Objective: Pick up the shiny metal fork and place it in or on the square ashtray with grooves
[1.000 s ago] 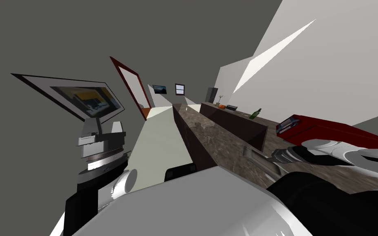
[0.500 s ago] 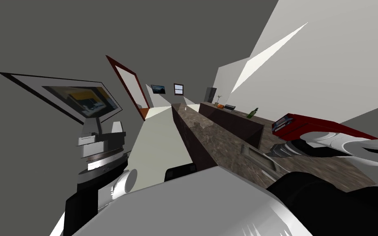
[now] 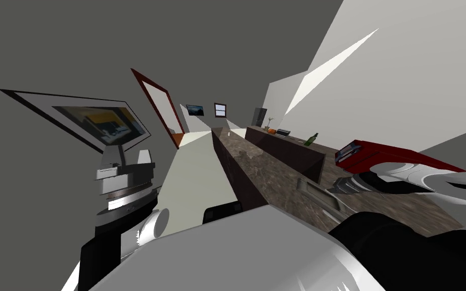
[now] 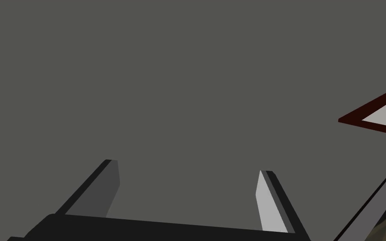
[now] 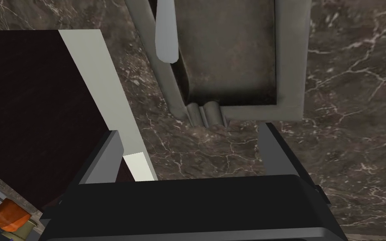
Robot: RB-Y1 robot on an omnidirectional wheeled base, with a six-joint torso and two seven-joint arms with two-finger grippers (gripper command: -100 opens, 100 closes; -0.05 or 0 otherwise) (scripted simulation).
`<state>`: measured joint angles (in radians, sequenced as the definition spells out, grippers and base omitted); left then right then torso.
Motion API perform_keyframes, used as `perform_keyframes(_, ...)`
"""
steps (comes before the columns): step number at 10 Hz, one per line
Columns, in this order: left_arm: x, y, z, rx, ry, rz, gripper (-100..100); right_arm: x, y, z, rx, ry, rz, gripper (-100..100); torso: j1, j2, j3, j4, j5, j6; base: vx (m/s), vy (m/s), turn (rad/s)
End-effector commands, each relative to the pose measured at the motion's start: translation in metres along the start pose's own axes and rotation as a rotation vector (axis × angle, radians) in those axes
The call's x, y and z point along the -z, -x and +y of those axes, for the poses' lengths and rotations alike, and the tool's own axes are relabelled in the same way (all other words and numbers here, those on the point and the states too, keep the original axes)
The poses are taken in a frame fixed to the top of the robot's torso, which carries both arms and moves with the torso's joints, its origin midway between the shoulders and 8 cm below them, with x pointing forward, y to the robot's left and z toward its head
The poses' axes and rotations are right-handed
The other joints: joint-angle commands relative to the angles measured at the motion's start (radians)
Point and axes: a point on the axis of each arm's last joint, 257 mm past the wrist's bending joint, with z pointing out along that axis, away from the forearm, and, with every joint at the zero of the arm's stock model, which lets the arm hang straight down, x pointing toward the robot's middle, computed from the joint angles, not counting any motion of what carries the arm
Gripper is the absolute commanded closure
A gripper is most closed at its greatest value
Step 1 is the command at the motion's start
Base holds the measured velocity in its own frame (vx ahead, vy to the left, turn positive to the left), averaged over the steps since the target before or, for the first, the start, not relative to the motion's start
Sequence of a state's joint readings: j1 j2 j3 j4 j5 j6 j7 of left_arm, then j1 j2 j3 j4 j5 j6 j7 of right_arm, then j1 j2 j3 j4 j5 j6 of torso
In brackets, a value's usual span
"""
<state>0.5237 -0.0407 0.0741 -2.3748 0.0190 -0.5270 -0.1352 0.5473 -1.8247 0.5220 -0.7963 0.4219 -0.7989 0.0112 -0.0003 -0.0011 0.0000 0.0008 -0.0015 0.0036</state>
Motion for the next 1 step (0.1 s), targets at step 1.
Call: perform_keyframes(1, 0.0, 0.0, 0.0, 0.0, 0.0, 0.0, 0, 0.0, 0.0, 0.0, 0.0, 0.0, 0.0, 0, 0.0, 0.0, 0.0, 0.0, 0.0, 0.0, 0.0, 0.0, 0.0)
